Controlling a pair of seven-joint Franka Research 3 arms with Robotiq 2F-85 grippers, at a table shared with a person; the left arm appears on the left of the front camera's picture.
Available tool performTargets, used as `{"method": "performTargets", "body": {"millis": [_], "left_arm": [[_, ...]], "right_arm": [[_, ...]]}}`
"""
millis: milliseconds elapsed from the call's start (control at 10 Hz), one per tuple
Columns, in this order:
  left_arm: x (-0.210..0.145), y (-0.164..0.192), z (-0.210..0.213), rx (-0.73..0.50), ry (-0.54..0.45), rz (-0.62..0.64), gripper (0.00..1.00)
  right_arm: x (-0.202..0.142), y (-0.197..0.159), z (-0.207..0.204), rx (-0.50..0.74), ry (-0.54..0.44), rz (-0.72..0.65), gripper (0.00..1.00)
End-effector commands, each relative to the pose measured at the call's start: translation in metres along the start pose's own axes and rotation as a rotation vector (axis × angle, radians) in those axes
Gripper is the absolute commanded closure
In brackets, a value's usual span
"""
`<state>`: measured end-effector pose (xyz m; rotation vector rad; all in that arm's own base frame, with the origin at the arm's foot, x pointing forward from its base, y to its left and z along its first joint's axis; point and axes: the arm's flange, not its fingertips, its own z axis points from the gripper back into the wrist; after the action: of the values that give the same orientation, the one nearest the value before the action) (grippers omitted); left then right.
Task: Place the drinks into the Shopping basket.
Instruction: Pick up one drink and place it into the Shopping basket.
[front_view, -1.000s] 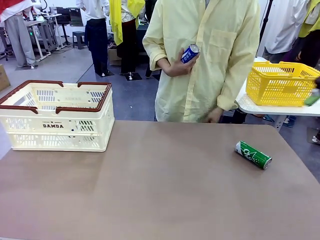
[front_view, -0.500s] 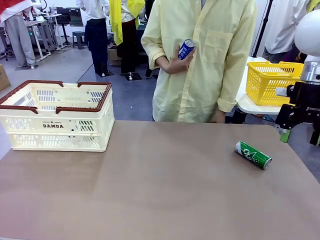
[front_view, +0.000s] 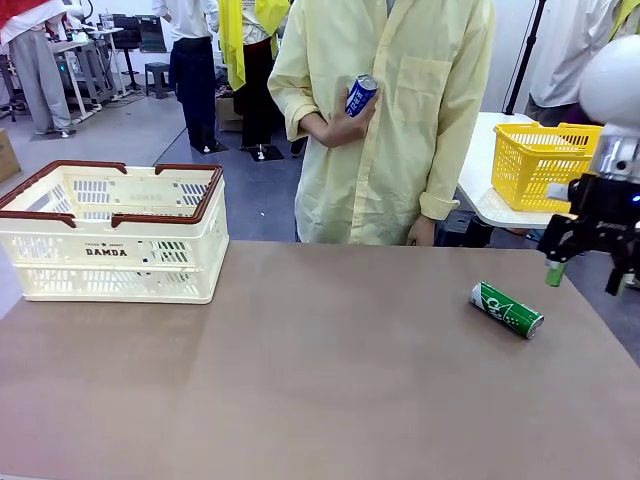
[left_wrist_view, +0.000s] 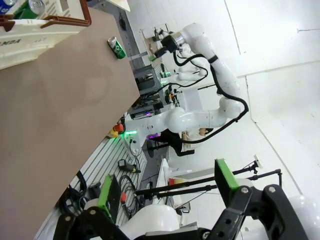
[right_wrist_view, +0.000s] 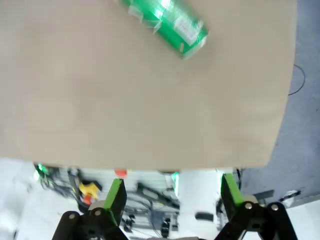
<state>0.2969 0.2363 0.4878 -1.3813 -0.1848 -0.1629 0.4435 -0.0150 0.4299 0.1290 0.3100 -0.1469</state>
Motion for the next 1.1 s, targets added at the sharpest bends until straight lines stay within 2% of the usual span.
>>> {"method": "performTargets", "body": {"millis": [0,100,300,400,500,700,900,1000], "left_arm": [[0.000,-0.004,-0.002,-0.015,-0.014,0.005,0.00],[0.000,-0.004,-0.002,-0.015,-0.014,0.005,0.00],[0.000,-0.004,-0.002,-0.015,-0.014,0.005,0.00],[0.000,-0.004,-0.002,-0.015,-0.014,0.005,0.00],[0.000,-0.004,-0.002,-0.015,-0.014,0.005,0.00],[0.000,-0.004,-0.002,-0.015,-0.014,0.005,0.00],[0.000,-0.004,-0.002,-0.015,-0.014,0.005,0.00],[0.000,-0.004,-0.002,-0.015,-0.014,0.005,0.00]], "right_arm": [[0.060,0.018,-0.006,0.025,-0.090,-0.150,0.00],[0.082,0.021,-0.013,-0.024,-0.119,-0.151,0.00],[0.102,0.017,-0.025,-0.048,-0.115,-0.123,0.00],[0.090,0.013,-0.022,-0.042,-0.099,-0.063,0.00],[0.101,0.015,-0.031,-0.002,-0.113,-0.118,0.00],[0.104,0.015,-0.032,-0.013,-0.109,-0.105,0.00],[0.116,0.008,-0.040,0.021,0.028,0.442,0.00],[0.117,0.007,-0.052,0.050,0.073,0.926,0.00]]}}
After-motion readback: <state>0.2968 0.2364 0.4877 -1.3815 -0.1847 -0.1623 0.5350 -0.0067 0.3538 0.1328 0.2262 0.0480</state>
